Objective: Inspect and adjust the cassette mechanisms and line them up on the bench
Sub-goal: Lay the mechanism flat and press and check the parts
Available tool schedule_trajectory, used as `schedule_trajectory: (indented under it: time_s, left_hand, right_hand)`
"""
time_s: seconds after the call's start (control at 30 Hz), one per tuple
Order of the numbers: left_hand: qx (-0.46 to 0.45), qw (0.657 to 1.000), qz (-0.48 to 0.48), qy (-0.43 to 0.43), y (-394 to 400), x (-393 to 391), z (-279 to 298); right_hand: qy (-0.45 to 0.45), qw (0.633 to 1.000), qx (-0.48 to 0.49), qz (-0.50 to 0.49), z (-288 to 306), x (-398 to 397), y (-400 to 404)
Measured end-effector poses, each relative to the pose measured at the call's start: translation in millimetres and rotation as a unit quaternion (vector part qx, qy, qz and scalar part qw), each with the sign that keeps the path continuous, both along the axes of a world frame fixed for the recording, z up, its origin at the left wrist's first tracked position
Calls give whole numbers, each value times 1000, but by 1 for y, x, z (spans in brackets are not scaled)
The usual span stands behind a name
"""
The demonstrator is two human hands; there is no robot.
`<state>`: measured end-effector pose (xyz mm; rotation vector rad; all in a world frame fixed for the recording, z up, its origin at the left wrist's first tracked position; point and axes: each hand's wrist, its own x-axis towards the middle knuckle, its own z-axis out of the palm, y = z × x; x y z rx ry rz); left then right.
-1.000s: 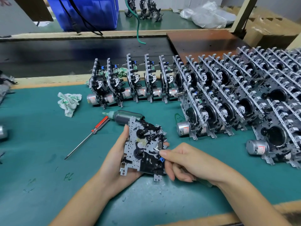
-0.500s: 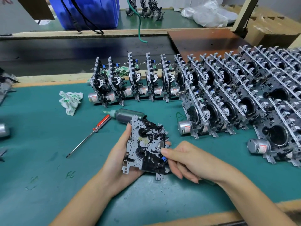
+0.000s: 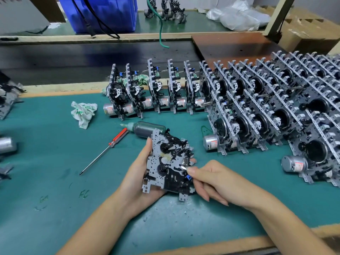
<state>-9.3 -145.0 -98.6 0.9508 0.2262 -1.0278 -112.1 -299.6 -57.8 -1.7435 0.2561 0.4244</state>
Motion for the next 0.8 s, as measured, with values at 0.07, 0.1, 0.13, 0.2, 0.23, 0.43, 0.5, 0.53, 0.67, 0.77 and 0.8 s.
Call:
schedule_trajectory:
  time_s: [0.07,0.1,0.13,0.2,0.23,0.43,0.5,0.53,0.67,0.77,0.8]
  left_hand:
    - [2,1000,3,0,0,-1,4]
    - [1,1000,4,1,0,-1,5]
    - [2,1000,4,0,0,-1,6]
    - [6,1000,-10,-14,2,-2,9]
    - [2,999,-31,-26,2,-3,12]
    - [-54,994,-85,-37,3,-5,15]
    - [-64,994,-82,-34,3,-5,16]
    - [-74,993,-83,-28,3,-4,17]
    - [-101,990,-94,-18,12,-1,23]
    - [-110,987,-118,-12,24,2,32]
    - [-103,986,-128,-17,27,4,35]
  right_hand:
    - [4,1000,-5,0,1,1,0]
    - [5,1000,-8,1,1,2,-1]
    - [5,1000,-12,4,2,2,-1]
    - [6,1000,-17,15,4,3,-1]
    - [7,1000,-21,20,4,4,-1]
    - [9,998,-44,36,6,6,-4]
    - [-8,999,-44,31,6,6,-2]
    - [-20,998,-47,24,5,4,0]
    - [-53,990,-103,-81,1,-11,-4]
    - [-94,918,-354,-152,1,-24,-14]
    - [-95,873,-457,-146,2,-27,-15]
